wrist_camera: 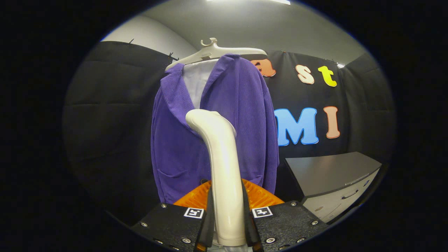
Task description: Iron the clothes twice with a garment steamer, once on the left side and once on the right side.
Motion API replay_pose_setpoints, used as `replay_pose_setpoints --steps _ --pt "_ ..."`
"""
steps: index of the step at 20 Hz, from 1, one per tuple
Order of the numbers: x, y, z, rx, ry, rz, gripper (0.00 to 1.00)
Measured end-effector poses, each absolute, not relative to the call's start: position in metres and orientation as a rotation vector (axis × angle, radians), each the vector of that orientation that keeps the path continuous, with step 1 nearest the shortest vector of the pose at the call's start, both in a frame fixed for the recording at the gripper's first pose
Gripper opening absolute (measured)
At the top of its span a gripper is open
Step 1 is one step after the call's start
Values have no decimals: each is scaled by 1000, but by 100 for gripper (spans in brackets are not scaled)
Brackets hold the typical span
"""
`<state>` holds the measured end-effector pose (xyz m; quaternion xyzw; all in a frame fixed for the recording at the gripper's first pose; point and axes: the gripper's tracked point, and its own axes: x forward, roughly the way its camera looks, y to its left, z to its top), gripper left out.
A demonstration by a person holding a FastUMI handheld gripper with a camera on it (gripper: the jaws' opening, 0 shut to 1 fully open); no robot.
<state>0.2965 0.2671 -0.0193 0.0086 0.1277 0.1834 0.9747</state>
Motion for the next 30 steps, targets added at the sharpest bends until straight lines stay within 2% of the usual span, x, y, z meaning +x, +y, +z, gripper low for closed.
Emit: replay_pose_setpoints --steps 18,30 --pt "240 225 -162 28 461 283 36" --pt "187 221 -282 -36 672 300 36"
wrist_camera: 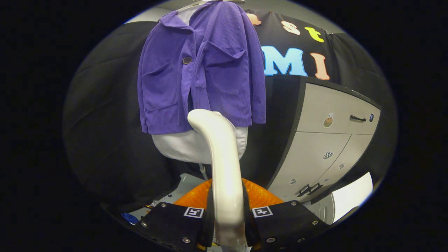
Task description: Iron the clothes twice with a garment steamer, once on the left side and once on the right side.
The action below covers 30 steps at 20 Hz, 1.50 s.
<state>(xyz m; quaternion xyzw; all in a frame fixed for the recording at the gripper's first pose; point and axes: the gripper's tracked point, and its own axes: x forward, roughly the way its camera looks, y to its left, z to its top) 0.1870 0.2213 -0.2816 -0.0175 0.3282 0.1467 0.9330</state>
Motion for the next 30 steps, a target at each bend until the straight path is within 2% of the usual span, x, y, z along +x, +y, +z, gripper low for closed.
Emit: replay_pose_setpoints --steps 7,11,21,30 --pt "160 221 -303 -62 716 314 36" --pt "150 219 -285 -42 679 326 36" --pt "170 228 -107 96 319 383 36" --pt "186 248 29 154 75 435 35"
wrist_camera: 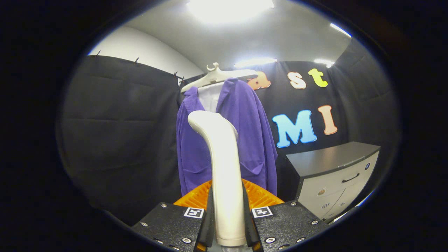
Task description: Iron the clothes twice with a garment steamer, once on the left side and once on the right side.
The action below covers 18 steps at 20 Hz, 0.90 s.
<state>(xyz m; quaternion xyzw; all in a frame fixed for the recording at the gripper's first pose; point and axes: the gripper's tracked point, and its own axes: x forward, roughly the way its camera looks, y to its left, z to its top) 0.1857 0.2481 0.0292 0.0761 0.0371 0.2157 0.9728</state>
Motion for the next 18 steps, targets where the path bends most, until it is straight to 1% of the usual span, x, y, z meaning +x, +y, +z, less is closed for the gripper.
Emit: replay_pose_setpoints --steps 10,18 --pt "211 307 136 170 -78 511 35" --pt "259 360 146 139 -48 506 36"
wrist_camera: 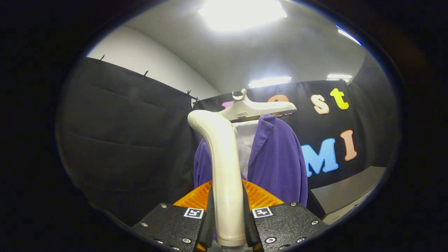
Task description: Iron the clothes twice with a garment steamer, once on the left side and once on the right side.
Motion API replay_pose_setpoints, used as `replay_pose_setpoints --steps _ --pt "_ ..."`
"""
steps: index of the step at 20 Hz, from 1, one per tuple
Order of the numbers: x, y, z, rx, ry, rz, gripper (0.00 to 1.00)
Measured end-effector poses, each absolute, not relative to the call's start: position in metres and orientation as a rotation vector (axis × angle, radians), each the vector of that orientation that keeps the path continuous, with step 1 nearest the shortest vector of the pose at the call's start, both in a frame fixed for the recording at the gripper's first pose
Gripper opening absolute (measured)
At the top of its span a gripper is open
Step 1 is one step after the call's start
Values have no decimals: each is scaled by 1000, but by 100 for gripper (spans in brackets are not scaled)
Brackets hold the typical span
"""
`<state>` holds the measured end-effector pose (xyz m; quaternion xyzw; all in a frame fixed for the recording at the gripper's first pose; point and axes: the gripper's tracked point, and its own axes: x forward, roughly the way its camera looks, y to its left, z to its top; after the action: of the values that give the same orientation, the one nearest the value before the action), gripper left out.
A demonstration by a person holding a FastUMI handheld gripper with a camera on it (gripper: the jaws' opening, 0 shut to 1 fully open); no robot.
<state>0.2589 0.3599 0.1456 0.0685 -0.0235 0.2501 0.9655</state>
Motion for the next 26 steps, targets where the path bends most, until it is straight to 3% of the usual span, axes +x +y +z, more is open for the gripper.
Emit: replay_pose_setpoints --steps 10,26 --pt "293 401 65 33 104 513 36" --pt "246 395 -91 -31 361 520 36"
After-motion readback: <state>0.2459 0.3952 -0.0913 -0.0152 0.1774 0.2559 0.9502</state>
